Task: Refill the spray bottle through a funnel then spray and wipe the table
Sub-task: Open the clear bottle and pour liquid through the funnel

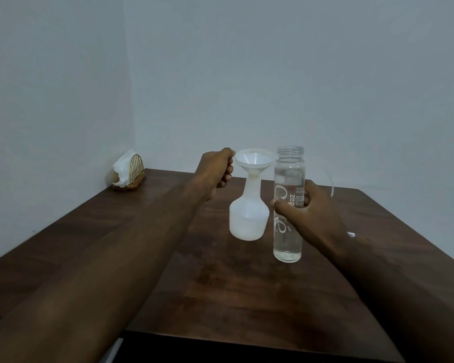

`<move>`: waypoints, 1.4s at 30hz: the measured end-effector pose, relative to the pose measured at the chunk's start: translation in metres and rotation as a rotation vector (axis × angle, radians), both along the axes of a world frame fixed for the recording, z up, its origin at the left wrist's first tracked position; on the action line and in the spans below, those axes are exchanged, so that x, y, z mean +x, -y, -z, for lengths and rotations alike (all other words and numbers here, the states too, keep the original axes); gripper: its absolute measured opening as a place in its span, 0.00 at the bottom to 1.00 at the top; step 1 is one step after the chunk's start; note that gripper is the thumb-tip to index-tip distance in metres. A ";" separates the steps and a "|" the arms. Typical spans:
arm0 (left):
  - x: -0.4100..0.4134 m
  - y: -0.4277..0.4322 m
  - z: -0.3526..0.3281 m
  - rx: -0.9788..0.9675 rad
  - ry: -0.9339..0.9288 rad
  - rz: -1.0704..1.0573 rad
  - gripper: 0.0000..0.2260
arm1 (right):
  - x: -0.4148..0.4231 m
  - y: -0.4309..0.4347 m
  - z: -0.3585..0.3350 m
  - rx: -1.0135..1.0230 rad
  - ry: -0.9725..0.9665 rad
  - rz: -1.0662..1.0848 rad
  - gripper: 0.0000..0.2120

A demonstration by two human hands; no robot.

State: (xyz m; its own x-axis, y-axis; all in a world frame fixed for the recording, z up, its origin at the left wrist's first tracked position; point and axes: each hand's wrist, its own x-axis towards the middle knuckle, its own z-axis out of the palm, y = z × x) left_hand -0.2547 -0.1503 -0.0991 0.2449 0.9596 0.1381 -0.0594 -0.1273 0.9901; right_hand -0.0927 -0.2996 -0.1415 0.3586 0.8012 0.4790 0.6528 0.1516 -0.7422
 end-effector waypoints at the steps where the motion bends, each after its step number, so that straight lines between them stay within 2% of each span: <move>1: 0.000 -0.001 -0.002 -0.003 0.027 0.003 0.10 | 0.003 0.000 -0.004 -0.008 0.005 0.000 0.14; 8: 0.003 -0.003 -0.006 -0.011 0.162 0.052 0.11 | 0.021 0.001 -0.035 -0.109 0.176 0.074 0.11; 16: 0.011 -0.005 -0.005 0.032 0.177 0.068 0.08 | 0.037 -0.006 -0.056 -0.187 0.391 0.110 0.25; 22: 0.014 -0.009 -0.003 0.085 0.147 0.019 0.06 | 0.045 -0.011 -0.060 -0.253 0.520 0.100 0.32; 29: 0.017 -0.011 -0.005 0.099 0.151 0.022 0.04 | 0.050 -0.020 -0.068 -0.251 0.600 0.078 0.32; 36: 0.013 -0.014 -0.002 0.075 0.169 0.017 0.07 | 0.051 -0.027 -0.080 -0.269 0.692 0.084 0.34; 42: 0.011 -0.013 0.001 0.068 0.183 0.034 0.04 | 0.049 -0.027 -0.095 -0.304 0.796 0.093 0.34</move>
State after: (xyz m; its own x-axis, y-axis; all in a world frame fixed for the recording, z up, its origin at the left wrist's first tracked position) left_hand -0.2437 -0.1371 -0.0997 0.2419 0.9381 0.2479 -0.2433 -0.1887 0.9514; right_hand -0.0435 -0.2729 -0.0470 0.0770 0.9198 0.3847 0.9966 -0.0595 -0.0573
